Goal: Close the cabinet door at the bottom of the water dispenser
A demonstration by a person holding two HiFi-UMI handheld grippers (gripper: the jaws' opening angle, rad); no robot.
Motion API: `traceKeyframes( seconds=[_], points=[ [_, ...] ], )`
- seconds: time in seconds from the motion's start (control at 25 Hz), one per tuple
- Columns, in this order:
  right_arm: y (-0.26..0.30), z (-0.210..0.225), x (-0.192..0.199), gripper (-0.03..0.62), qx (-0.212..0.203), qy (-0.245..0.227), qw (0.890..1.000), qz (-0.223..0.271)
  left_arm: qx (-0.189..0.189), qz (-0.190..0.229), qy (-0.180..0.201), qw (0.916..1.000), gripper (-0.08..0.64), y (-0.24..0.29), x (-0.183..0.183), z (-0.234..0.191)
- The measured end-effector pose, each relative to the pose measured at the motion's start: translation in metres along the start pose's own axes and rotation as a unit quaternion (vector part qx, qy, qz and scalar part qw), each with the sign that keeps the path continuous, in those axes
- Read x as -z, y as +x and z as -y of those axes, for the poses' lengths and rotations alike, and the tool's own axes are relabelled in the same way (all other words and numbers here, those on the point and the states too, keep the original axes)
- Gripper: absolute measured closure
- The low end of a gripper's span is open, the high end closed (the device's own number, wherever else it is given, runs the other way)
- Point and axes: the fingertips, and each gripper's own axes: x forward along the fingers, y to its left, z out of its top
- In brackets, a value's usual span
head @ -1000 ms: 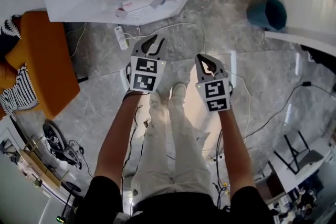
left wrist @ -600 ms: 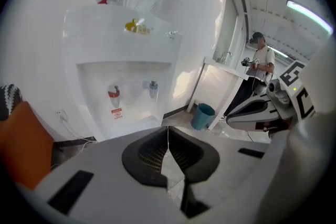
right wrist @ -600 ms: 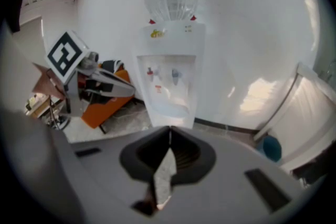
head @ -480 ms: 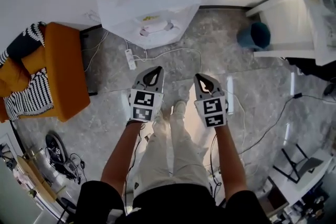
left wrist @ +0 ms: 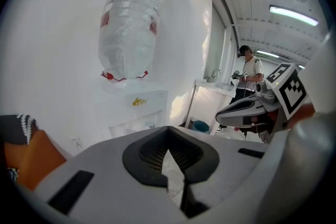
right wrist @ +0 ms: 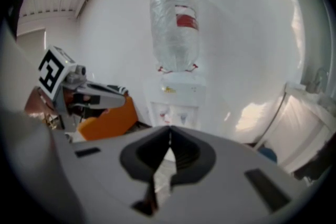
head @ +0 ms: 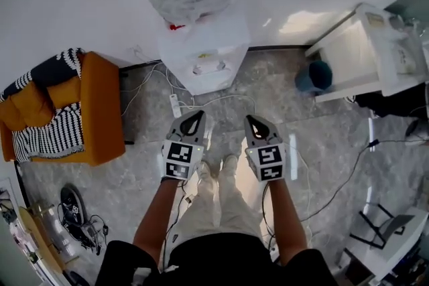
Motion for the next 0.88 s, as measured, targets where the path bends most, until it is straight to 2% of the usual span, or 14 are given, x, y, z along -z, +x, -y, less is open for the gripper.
traceKeyframes(
  seconds=[0.24, 0.4, 0.68, 0.88],
  points=[
    [-0.038, -0.007, -0.049, 0.558, 0.001, -0.007, 0.999, 0.041, -0.017, 0.052, -0.005, 0.9985, 0.548, -0.052, -0.053, 0.002],
    [-0.068, -0.009, -0.081, 0.558, 0.004, -0.006, 0.998, 0.070, -0.012, 0.067, 0.048, 0.9965, 0.548, -0.079, -0.075, 0.008],
    [-0.111, -0.011, -0.145, 0.558, 0.005, -0.015, 0.991, 0.131, -0.008, 0.139, 0.034, 0.9897, 0.549, -0.118, -0.156, 0.026],
    [-0.148, -0.017, -0.180, 0.558, 0.009, -0.013, 0.985, 0.173, 0.001, 0.154, 0.040, 0.9873, 0.549, -0.144, -0.185, 0.041]
  ],
)
